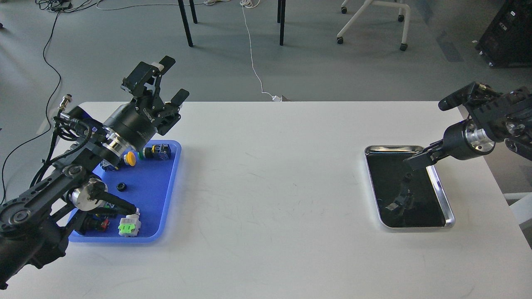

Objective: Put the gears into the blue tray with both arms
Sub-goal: 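Grasp another black gear on the metal tray with the right gripper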

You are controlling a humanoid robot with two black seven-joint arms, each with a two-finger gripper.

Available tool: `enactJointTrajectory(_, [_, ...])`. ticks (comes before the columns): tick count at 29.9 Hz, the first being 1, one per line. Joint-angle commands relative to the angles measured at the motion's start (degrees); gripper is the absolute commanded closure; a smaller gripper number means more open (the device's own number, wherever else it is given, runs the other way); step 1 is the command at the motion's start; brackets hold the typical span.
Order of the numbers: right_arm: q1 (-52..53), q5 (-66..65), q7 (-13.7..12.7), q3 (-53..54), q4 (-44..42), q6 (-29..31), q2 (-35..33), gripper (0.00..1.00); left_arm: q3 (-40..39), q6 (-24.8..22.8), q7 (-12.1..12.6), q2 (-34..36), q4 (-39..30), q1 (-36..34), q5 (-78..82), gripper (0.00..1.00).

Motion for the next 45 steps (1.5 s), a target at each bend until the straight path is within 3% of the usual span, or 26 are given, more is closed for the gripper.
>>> enactJointTrajectory(1, [0.2, -0.2, 0.0, -4.9, -1.6, -3.6, 3.4, 0.05, 0.0, 0.0, 0.1, 0.1, 0.0, 0.1, 0.0, 0.02])
enactJointTrajectory(5, [-0.2, -0.1, 0.0, -6.2, -4.0, -6.0, 5.8, 0.07, 0.0, 0.0, 0.1, 0.3, -0.1, 0.1, 0.0, 0.02])
enactJointTrajectory(23, [-4.8, 0.7, 0.0, -6.3, -7.9, -6.2, 8.6, 0.18, 0.0, -1.8, 0.1, 0.7, -0.1, 0.0, 0.0, 0.02])
enactJointTrajectory(30, [-5.4, 0.7, 0.0, -6.3, -8.9, -6.4, 9.6, 0.30, 0.0, -1.8, 0.1, 0.8, -0.1, 0.0, 0.0, 0.02])
enactJointTrajectory(45, [-6.4, 0.8, 0.0, -6.0, -9.8, -6.4, 9.7, 0.34, -0.2, -1.8, 0.1, 1.3, -0.3, 0.0, -0.1, 0.02])
